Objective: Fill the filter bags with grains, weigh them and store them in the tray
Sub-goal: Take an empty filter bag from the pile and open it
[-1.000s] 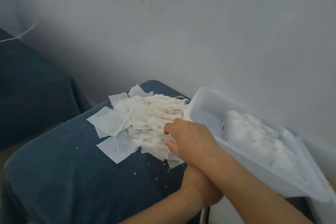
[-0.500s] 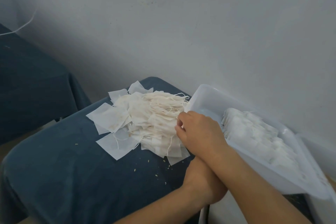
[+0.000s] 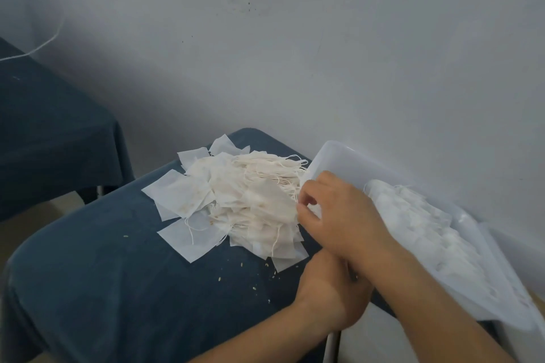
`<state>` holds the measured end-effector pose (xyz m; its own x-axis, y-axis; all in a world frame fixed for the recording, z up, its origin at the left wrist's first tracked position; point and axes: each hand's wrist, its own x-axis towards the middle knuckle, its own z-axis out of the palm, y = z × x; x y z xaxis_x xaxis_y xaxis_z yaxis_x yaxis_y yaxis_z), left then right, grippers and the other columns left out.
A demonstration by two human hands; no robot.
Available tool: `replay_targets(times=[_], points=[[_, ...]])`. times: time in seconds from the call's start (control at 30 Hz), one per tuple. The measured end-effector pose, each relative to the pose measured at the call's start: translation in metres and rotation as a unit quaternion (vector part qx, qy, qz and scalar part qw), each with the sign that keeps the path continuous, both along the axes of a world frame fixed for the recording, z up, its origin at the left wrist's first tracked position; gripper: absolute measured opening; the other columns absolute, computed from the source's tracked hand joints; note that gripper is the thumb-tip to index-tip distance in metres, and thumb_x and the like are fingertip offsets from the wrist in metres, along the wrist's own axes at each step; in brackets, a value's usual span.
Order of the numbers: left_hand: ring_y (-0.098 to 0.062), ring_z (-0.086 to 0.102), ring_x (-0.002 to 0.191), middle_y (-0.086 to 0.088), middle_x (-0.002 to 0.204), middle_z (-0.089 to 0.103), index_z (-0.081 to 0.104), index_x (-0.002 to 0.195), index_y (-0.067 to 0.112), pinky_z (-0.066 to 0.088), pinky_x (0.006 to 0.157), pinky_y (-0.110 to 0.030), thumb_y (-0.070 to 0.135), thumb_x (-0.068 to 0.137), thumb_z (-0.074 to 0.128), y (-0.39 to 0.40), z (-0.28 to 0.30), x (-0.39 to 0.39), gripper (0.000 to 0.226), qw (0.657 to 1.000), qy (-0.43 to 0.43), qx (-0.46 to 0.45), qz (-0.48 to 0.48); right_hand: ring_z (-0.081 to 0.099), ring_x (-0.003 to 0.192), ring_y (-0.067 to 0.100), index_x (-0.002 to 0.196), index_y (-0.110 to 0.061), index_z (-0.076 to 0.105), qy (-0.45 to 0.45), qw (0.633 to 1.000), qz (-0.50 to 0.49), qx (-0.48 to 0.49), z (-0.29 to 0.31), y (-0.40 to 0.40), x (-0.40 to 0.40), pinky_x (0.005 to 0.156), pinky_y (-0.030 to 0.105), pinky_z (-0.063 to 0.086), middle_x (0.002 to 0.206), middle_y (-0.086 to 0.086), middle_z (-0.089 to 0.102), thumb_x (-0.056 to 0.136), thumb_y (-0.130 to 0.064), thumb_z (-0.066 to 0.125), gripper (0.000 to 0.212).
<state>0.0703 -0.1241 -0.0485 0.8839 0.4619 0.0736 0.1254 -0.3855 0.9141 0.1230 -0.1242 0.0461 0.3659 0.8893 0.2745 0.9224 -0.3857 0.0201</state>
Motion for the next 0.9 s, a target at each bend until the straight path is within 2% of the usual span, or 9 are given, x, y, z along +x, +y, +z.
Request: replay_targets(times=[0.1,0.2,0.27,0.37,0.47,0.53,0.67,0.8,0.9], points=[[-0.011,0.064,0.074,0.006,0.08,0.066,0.062,0.089,0.027,0.055,0.066,-0.029,0.026,0.093,0.057,0.0,0.003,-0.001,0.007,0.995,-0.041,-0.087,0.01,0.058,0.064,0.004,0.083,-0.037,0.057,0.191,0.977,-0.014,0.096,0.017,-0.033,0.001,0.058,0.014,0.046,0.083,-0.02,0.061,0.098,-0.037,0.06,0.015],[-0.001,0.058,0.061,0.012,0.072,0.065,0.063,0.089,0.03,0.045,0.059,-0.02,0.037,0.096,0.058,0.002,0.002,-0.005,0.011,0.982,-0.108,-0.157,0.001,0.048,0.046,0.011,0.081,-0.028,0.063,0.442,0.873,-0.032,0.201,0.018,-0.073,-0.001,0.047,0.018,0.043,0.059,-0.007,0.057,0.102,-0.026,0.059,0.022],[0.001,0.058,0.056,0.009,0.068,0.068,0.068,0.086,0.025,0.047,0.056,-0.019,0.04,0.094,0.054,0.003,0.01,-0.006,0.022,0.96,-0.137,-0.245,0.019,0.044,0.043,0.012,0.08,-0.023,0.064,0.503,0.83,-0.054,0.234,0.008,-0.1,0.0,0.042,0.02,0.038,0.053,0.003,0.052,0.102,-0.024,0.059,0.023],[-0.005,0.065,0.062,0.007,0.071,0.074,0.072,0.08,0.03,0.049,0.055,-0.016,0.041,0.101,0.049,0.005,0.017,-0.007,0.033,0.944,-0.131,-0.302,0.009,0.042,0.043,0.013,0.075,-0.023,0.063,0.531,0.799,-0.1,0.263,-0.014,-0.136,0.004,0.042,0.02,0.033,0.052,0.003,0.049,0.1,-0.024,0.061,0.025],[-0.021,0.073,0.109,-0.003,0.116,0.077,0.072,0.124,0.025,0.057,0.091,-0.035,0.058,0.108,0.021,0.004,0.018,-0.007,0.063,0.889,-0.139,-0.428,-0.087,0.041,0.042,0.015,0.073,-0.021,0.064,0.533,0.781,-0.137,0.296,-0.035,-0.165,0.007,0.041,0.021,0.03,0.051,0.004,0.048,0.094,-0.027,0.067,0.022],[-0.026,0.069,0.12,-0.009,0.126,0.073,0.067,0.133,0.014,0.053,0.104,-0.043,0.064,0.105,0.021,0.002,0.016,-0.009,0.073,0.887,-0.127,-0.423,-0.133,0.041,0.042,0.016,0.069,-0.021,0.063,0.533,0.77,-0.152,0.316,-0.047,-0.178,0.008,0.04,0.021,0.029,0.05,0.003,0.047,0.095,-0.02,0.067,0.026],[-0.021,0.075,0.1,-0.003,0.106,0.079,0.079,0.108,0.025,0.059,0.087,-0.035,0.054,0.092,0.06,-0.011,0.01,-0.008,0.038,0.949,-0.141,-0.247,-0.133,0.048,0.042,0.015,0.07,-0.023,0.064,0.516,0.775,-0.149,0.332,-0.055,-0.19,0.007,0.042,0.02,0.035,0.055,-0.003,0.056,0.098,-0.012,0.064,0.03],[-0.021,0.075,0.084,-0.007,0.091,0.08,0.081,0.094,0.022,0.058,0.075,-0.04,0.058,0.081,0.069,-0.014,0.004,-0.008,0.04,0.959,-0.159,-0.213,-0.099,0.05,0.043,0.015,0.072,-0.023,0.065,0.509,0.787,-0.135,0.319,-0.06,-0.196,0.001,0.044,0.019,0.037,0.056,-0.001,0.058,0.099,-0.012,0.065,0.029],[-0.011,0.072,0.075,-0.002,0.083,0.079,0.081,0.087,0.026,0.055,0.064,-0.026,0.052,0.083,0.073,-0.017,0.008,-0.006,0.028,0.961,-0.186,-0.194,-0.071,0.052,0.046,0.015,0.084,-0.022,0.068,0.529,0.772,-0.127,0.328,-0.059,-0.198,0.001,0.042,0.02,0.036,0.064,-0.001,0.064,0.1,-0.016,0.064,0.019]])
